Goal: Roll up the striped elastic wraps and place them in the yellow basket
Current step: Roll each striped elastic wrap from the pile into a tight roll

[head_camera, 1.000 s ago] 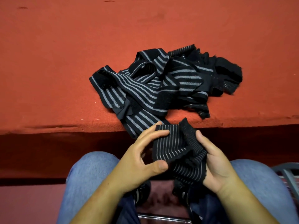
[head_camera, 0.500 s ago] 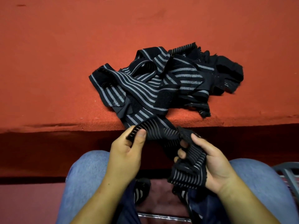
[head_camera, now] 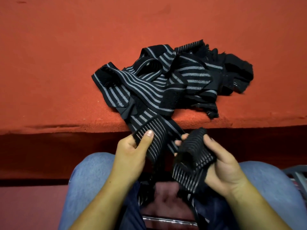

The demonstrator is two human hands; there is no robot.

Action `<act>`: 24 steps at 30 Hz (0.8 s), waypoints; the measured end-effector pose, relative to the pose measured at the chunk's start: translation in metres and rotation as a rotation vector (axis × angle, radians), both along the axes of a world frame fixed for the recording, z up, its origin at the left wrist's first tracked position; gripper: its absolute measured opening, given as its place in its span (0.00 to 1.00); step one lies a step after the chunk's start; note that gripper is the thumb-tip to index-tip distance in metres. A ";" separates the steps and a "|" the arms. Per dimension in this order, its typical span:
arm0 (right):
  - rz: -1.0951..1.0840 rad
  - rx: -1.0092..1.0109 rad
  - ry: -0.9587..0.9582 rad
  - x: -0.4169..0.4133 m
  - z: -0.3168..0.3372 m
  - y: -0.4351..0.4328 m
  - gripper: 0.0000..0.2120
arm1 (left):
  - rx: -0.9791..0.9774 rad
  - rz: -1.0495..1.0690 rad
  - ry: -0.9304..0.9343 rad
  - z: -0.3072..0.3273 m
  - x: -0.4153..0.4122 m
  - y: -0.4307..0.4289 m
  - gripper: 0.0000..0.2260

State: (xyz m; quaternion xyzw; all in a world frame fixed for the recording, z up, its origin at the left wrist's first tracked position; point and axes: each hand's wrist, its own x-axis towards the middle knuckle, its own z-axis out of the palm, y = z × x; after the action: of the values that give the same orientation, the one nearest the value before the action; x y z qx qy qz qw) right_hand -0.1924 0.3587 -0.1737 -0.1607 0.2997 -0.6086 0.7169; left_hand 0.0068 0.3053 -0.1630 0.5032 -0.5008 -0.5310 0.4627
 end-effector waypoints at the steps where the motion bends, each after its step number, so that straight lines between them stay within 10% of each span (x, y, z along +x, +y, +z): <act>1: 0.010 -0.017 0.046 0.001 -0.004 0.000 0.32 | -0.014 -0.026 -0.012 -0.001 0.000 0.001 0.13; 8: -0.021 -0.067 0.448 0.009 -0.003 0.001 0.22 | 0.019 -0.061 0.021 0.000 0.002 0.001 0.11; 24: -0.084 -0.072 0.371 0.012 0.008 -0.001 0.14 | -0.053 -0.160 -0.057 -0.007 -0.002 -0.005 0.07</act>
State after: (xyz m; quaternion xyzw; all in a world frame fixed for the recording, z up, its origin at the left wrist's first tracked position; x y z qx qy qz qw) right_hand -0.1802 0.3577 -0.1653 -0.2829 0.4112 -0.6084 0.6170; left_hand 0.0052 0.3002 -0.1697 0.4641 -0.5662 -0.5384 0.4174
